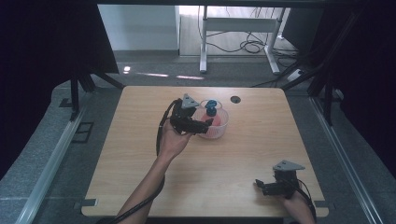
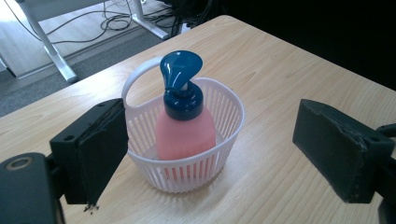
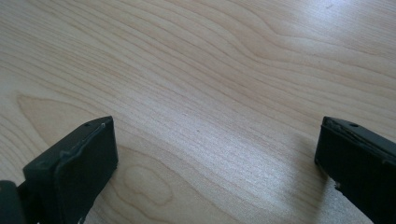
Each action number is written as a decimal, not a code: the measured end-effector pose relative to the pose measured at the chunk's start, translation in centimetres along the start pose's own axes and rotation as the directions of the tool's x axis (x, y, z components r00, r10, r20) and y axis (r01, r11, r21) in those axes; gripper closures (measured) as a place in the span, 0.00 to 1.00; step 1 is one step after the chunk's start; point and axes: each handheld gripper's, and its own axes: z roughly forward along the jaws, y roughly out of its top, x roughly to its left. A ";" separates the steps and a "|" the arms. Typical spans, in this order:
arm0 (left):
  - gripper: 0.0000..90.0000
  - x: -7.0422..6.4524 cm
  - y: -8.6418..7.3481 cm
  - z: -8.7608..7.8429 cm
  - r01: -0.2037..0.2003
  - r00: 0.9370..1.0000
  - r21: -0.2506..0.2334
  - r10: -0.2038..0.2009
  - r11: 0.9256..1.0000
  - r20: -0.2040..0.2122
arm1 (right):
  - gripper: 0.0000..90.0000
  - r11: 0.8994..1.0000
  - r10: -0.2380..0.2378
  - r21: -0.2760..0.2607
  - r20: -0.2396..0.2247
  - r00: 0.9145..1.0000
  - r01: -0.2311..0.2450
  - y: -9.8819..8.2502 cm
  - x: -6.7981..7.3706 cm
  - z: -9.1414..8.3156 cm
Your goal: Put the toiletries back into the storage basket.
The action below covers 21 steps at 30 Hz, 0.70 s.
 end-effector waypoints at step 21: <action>0.12 0.7 -2.0 -2.2 0.021 1.000 -0.006 -0.021 1.000 -0.011 | 0.00 1.000 0.001 0.001 0.002 1.000 -0.001 0.0 0.0 0.0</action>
